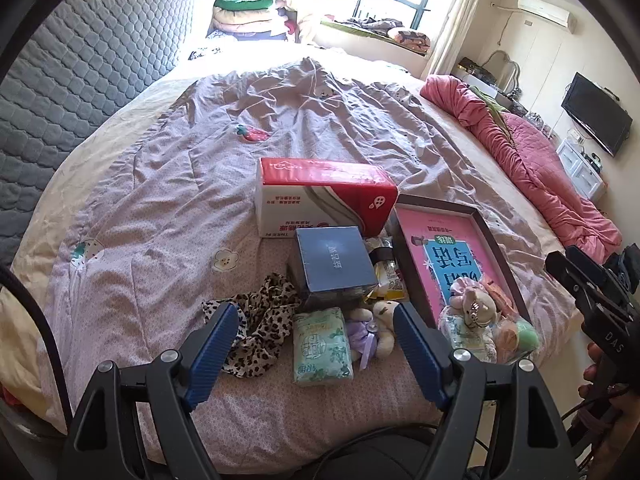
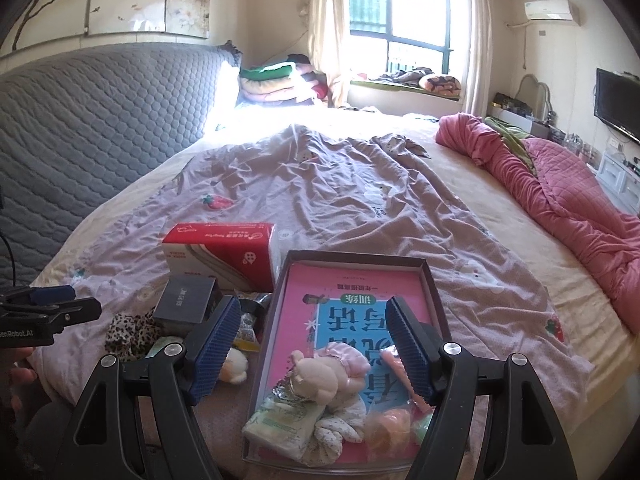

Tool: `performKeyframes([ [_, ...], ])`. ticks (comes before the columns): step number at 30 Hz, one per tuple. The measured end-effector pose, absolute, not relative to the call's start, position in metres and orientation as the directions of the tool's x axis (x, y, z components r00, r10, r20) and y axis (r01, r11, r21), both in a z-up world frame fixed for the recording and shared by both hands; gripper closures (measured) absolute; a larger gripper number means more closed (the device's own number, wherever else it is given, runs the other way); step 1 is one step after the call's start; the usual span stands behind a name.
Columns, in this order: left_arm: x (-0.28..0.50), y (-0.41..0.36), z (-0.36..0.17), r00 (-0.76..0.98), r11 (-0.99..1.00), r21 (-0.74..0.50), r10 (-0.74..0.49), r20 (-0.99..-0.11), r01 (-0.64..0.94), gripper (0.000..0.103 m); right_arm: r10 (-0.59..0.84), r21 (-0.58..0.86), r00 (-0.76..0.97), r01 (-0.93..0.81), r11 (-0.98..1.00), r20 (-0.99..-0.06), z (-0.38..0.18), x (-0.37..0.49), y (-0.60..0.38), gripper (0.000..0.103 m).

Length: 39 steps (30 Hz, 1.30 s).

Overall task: Organize soft objects
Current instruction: 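Withdraw both open grippers from the tray back toward the pile, then reach left gripper around the green tissue pack beside the leopard scrunchie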

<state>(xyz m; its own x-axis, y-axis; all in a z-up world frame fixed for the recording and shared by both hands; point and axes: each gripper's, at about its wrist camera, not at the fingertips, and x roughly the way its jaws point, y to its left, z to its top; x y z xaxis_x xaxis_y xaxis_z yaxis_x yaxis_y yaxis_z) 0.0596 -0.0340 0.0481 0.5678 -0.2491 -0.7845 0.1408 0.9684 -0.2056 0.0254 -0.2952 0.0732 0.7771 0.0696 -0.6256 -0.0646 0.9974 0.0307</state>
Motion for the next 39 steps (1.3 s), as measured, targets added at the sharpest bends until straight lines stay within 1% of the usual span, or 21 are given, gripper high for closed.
performKeyframes([
  [8, 0.061, -0.021, 0.034, 0.552, 0.967, -0.222, -0.253, -0.795, 0.123, 0.024, 0.104, -0.015, 0.753, -0.149, 0.989, -0.649, 0.065, 0.029, -0.263, 0.027],
  [17, 0.066, -0.007, 0.009, 0.512, 0.967, -0.243, -0.251, -0.822, 0.083, 0.024, 0.169, -0.030, 0.707, -0.260, 0.965, -0.686, 0.044, 0.031, -0.234, 0.027],
  [22, 0.068, 0.001, -0.007, 0.486, 0.967, -0.249, -0.247, -0.839, 0.061, 0.024, 0.184, -0.060, 0.664, -0.327, 0.943, -0.725, 0.025, 0.032, -0.214, 0.027],
  [25, 0.069, 0.002, -0.014, 0.469, 0.960, -0.272, -0.267, -0.842, 0.057, 0.024, 0.182, -0.079, 0.643, -0.356, 0.931, -0.744, 0.015, 0.034, -0.205, 0.027],
  [30, 0.071, -0.009, -0.025, 0.424, 0.940, -0.331, -0.334, -0.842, 0.083, 0.024, 0.171, -0.097, 0.605, -0.384, 0.918, -0.778, -0.002, 0.038, -0.200, 0.027],
  [39, 0.080, -0.043, -0.053, 0.340, 0.935, -0.333, -0.355, -0.871, 0.123, 0.024, 0.150, -0.107, 0.576, -0.387, 0.916, -0.804, -0.017, 0.045, -0.207, 0.027],
])
